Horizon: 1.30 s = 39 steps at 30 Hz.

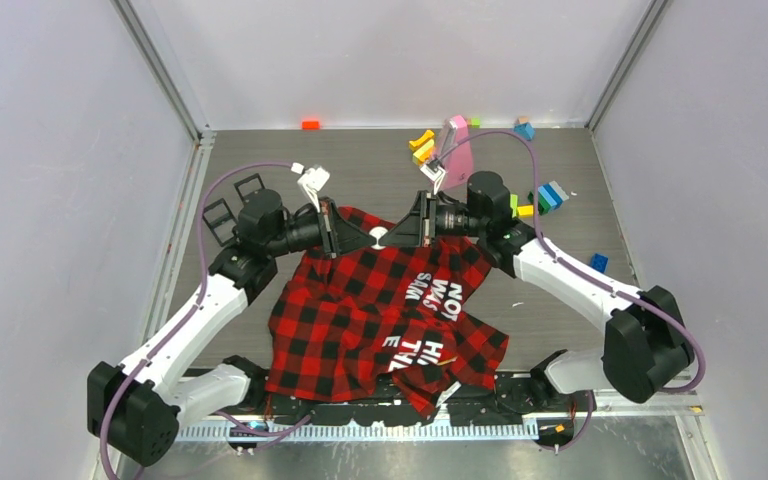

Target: Pin the brooch onto the clothing

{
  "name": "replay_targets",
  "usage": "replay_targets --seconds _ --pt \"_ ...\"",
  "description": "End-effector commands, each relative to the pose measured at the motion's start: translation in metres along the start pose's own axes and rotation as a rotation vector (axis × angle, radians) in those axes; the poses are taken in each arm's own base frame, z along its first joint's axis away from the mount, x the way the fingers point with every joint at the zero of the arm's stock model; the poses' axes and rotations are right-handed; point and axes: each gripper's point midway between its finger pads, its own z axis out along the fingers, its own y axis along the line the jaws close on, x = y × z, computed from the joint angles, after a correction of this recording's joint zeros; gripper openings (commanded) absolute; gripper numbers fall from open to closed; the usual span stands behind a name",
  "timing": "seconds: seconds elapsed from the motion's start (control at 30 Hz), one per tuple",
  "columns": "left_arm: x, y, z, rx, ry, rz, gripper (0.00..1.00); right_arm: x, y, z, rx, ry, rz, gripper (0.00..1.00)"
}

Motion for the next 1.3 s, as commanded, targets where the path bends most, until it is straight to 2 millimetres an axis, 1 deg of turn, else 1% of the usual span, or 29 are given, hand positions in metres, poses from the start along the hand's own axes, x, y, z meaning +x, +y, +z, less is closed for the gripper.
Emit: replay_targets --seconds 0.0,0.13,0.27,0.37,0.4,0.43,0.47,0.5,0.53,0.57,0.6,0.63,0.67,0.7,0.73,0.77,0.8,0.83,0.87,0.9,0.93,0.97,1.0,1.03,1.07,1.1,1.17,1.27 --pt "-0.006 -0.063 -0.007 0.26 0.064 0.125 0.0 -0.01 -0.02 0.009 0.073 -0.022 0.004 0.15" --pt "-0.006 -0.061 -0.004 0.258 0.069 0.122 0.0 -0.009 -0.013 0.009 0.05 -0.001 -0.018 0.2" --pt "-0.007 -0.049 0.001 0.198 0.061 0.094 0.0 -0.007 -0.007 0.008 0.035 0.015 -0.041 0.25" --pt "-0.008 -0.034 0.003 0.111 0.045 0.074 0.0 -0.009 0.0 0.004 0.028 0.009 -0.066 0.33" --pt "-0.01 -0.03 0.004 0.088 0.034 0.074 0.0 -0.01 0.002 0.003 0.032 0.001 -0.074 0.38" --pt "-0.009 -0.026 0.005 0.065 0.034 0.065 0.0 -0.01 0.004 0.0 0.035 -0.002 -0.087 0.4" --pt "-0.007 -0.022 0.005 0.044 0.035 0.053 0.0 -0.011 0.008 -0.002 0.034 -0.01 -0.102 0.44" --pt "-0.007 -0.018 0.005 0.028 0.034 0.045 0.0 -0.01 0.008 -0.004 0.042 -0.008 -0.108 0.47" --pt "-0.006 -0.015 0.005 0.011 0.033 0.037 0.0 -0.012 0.012 -0.006 0.044 -0.016 -0.12 0.51" --pt "-0.005 -0.011 0.006 -0.004 0.032 0.029 0.0 -0.01 0.012 -0.008 0.055 -0.012 -0.125 0.52" --pt "-0.004 -0.008 0.006 -0.021 0.033 0.021 0.0 -0.012 0.016 -0.012 0.057 -0.023 -0.139 0.55" --pt "-0.003 -0.004 0.006 -0.036 0.031 0.015 0.0 -0.01 0.015 -0.014 0.073 -0.016 -0.14 0.56" --pt "-0.002 0.0 0.006 -0.054 0.028 0.008 0.0 -0.012 0.019 -0.018 0.084 -0.027 -0.152 0.57" --pt "0.0 0.003 0.006 -0.069 0.028 0.002 0.0 -0.007 0.015 -0.022 0.111 -0.015 -0.146 0.57" --pt "0.003 0.007 0.006 -0.079 0.03 -0.006 0.0 -0.01 0.019 -0.027 0.13 -0.038 -0.162 0.58" --pt "0.005 0.009 0.006 -0.086 0.032 -0.007 0.0 -0.006 0.015 -0.031 0.159 -0.033 -0.155 0.58" --pt "0.007 0.01 0.005 -0.088 0.038 -0.008 0.0 -0.01 0.015 -0.037 0.195 -0.07 -0.165 0.59" --pt "0.01 0.011 0.005 -0.088 0.046 -0.009 0.0 -0.006 0.006 -0.043 0.25 -0.068 -0.14 0.6" --pt "0.012 0.011 0.004 -0.084 0.056 -0.01 0.0 -0.012 -0.002 -0.051 0.328 -0.119 -0.139 0.61" --pt "0.015 0.01 0.004 -0.074 0.069 -0.006 0.0 -0.013 -0.024 -0.063 0.464 -0.156 -0.107 0.61" --pt "0.017 0.009 0.004 -0.066 0.078 0.001 0.0 -0.009 -0.032 -0.07 0.519 -0.16 -0.091 0.61" --pt "0.02 0.009 0.003 -0.059 0.094 0.006 0.0 -0.002 -0.054 -0.085 0.652 -0.161 -0.05 0.61" --pt "0.022 0.008 0.002 -0.054 0.114 0.012 0.0 0.004 -0.067 -0.092 0.721 -0.155 -0.029 0.61" --pt "0.024 0.008 0.002 -0.049 0.127 0.025 0.0 0.012 -0.087 -0.107 0.84 -0.154 -0.001 0.6" --pt "0.027 0.01 0.002 -0.052 0.149 0.034 0.0 0.022 -0.101 -0.114 0.901 -0.138 0.021 0.6" --pt "0.027 0.01 0.001 -0.056 0.161 0.051 0.0 0.027 -0.113 -0.125 0.978 -0.144 0.037 0.6" --pt "0.028 0.013 -0.001 -0.069 0.188 0.082 0.0 0.048 -0.138 -0.135 1.055 -0.119 0.078 0.59" --pt "0.026 0.019 -0.002 -0.089 0.194 0.132 0.0 0.068 -0.157 -0.132 1.054 -0.108 0.123 0.59"
